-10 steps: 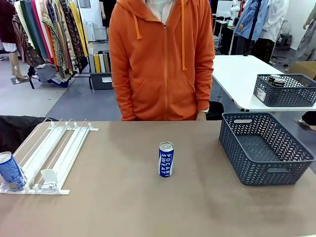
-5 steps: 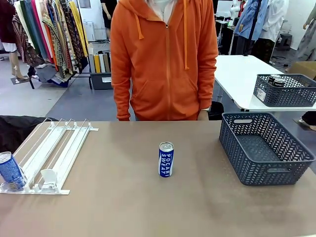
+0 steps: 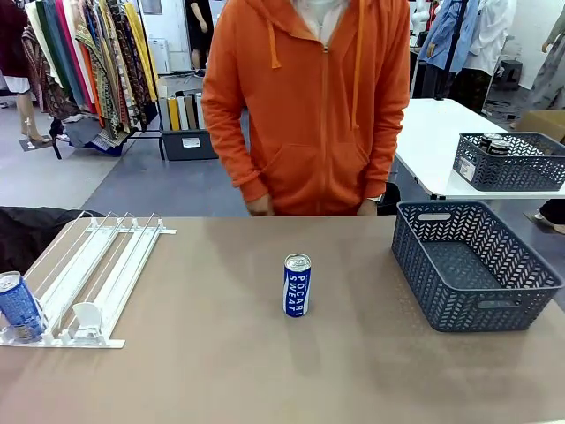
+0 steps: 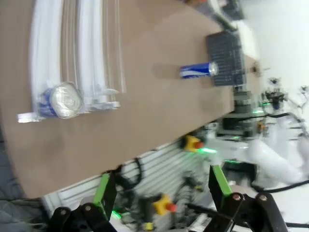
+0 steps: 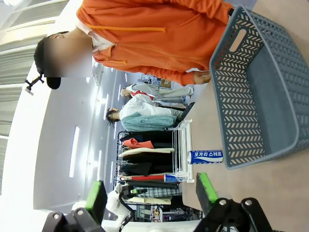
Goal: Retrieve and store the cans from the dispenser.
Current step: Pick up one can from the Automatic Can Dispenser and place it in the middle of the table.
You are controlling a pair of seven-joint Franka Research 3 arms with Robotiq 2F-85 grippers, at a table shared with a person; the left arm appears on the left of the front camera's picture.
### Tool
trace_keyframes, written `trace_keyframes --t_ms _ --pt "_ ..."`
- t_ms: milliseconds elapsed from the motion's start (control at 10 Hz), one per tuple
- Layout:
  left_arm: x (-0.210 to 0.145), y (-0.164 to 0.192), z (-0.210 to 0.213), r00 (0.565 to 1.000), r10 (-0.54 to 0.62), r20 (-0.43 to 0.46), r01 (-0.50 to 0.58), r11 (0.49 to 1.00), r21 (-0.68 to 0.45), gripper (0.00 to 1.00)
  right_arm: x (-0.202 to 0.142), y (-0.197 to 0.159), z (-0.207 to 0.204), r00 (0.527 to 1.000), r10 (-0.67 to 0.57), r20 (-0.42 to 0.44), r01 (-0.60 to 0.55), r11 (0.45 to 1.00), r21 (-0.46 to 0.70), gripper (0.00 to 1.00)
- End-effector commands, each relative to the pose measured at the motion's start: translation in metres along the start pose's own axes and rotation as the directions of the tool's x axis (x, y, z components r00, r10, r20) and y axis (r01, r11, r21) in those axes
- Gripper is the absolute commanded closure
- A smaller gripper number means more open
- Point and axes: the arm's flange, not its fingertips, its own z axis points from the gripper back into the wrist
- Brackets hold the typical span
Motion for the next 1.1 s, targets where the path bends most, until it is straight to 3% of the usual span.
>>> trace_keyframes --t_ms 0,100,200,600,900,1000 --pt "-0.015 -0.008 -0.025 0.978 -0.196 -0.077 0.209 0.947 0.245 0.00 0.002 0.004 0.000 1.000 0.005 0.008 -0.005 1.000 0.020 0.00" --pt "-0.015 -0.008 -0.033 0.949 -0.266 -0.169 0.311 0.875 0.371 0.00 0.002 0.004 0.000 1.000 0.005 0.008 -0.005 1.000 0.020 0.00" --pt "-0.013 -0.006 -0.042 0.936 -0.292 -0.197 0.349 0.847 0.401 0.00 0.002 0.004 0.000 1.000 0.005 0.008 -0.005 1.000 0.020 0.00" --pt "0.002 0.012 -0.087 0.960 -0.271 -0.064 0.271 0.855 0.442 0.00 0.002 0.004 0.000 1.000 0.005 0.008 -0.005 1.000 0.020 0.00" --pt "0.020 0.017 -0.114 0.963 -0.254 -0.090 0.263 0.818 0.512 0.00 0.002 0.004 0.000 1.000 0.005 0.008 -0.005 1.000 0.020 0.00" --pt "0.028 0.019 -0.123 0.969 -0.223 -0.110 0.248 0.834 0.492 0.00 0.002 0.004 0.000 1.000 0.005 0.008 -0.005 1.000 0.020 0.00"
